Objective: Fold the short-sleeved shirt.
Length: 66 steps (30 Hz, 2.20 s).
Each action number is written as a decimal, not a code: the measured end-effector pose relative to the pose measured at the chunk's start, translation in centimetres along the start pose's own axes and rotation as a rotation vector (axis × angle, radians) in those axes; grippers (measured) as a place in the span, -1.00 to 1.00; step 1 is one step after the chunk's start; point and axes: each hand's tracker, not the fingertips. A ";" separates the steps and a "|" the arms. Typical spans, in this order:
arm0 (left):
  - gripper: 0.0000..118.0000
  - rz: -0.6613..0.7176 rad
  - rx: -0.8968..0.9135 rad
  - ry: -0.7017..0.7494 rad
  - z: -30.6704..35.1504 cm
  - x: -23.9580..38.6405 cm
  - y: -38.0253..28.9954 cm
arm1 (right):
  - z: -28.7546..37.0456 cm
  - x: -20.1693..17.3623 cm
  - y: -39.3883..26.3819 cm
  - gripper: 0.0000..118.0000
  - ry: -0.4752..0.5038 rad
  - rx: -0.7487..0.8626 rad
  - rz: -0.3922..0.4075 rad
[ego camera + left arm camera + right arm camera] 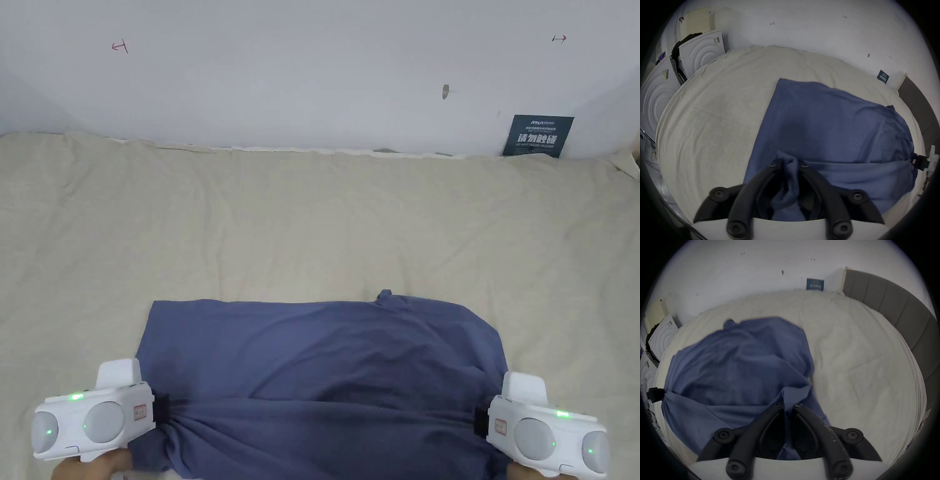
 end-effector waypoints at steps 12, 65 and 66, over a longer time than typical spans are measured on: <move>0.94 0.037 0.315 -0.049 11.4 0.2 -0.1 | 12.4 -1.2 -1.2 0.83 0.035 0.317 0.068; -0.85 -0.087 -0.002 -0.019 5.7 -1.7 -4.7 | 12.9 1.1 -6.5 0.37 0.008 0.230 -0.003; -0.85 -0.086 0.026 -0.018 6.3 -1.8 -4.6 | 11.8 1.2 -6.6 0.57 0.008 0.184 -0.006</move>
